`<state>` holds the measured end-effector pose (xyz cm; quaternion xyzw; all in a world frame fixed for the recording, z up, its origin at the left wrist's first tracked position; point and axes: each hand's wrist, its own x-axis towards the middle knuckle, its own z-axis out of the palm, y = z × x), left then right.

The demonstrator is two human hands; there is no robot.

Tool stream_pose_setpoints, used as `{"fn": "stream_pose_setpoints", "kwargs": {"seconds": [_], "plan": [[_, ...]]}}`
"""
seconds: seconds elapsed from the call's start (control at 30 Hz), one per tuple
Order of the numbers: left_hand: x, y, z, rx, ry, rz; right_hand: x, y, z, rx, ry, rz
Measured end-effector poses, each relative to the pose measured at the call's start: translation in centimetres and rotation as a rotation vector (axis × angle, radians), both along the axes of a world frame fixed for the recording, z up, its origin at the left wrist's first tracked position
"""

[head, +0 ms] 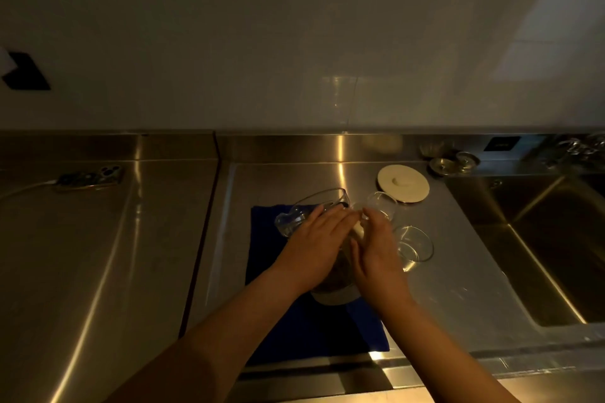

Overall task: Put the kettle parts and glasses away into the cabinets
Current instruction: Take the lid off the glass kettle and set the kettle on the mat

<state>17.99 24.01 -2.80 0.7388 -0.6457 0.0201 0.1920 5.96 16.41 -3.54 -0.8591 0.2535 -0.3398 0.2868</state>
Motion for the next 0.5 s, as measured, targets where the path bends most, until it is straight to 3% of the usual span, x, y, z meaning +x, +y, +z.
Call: {"fn": "stream_pose_setpoints", "kwargs": {"seconds": [0.17,0.27,0.5], "plan": [[0.6,0.4,0.5,-0.035,0.125,0.035,-0.8,0.5,-2.1,0.028,0.024,-0.042],[1.1,0.6,0.4,-0.057,0.123,0.081,-0.6,0.9,-3.2,0.149,0.052,-0.078],[1.5,-0.6,1.9,-0.007,0.086,0.056,1.4,1.7,-0.7,0.137,-0.019,-0.043]]}}
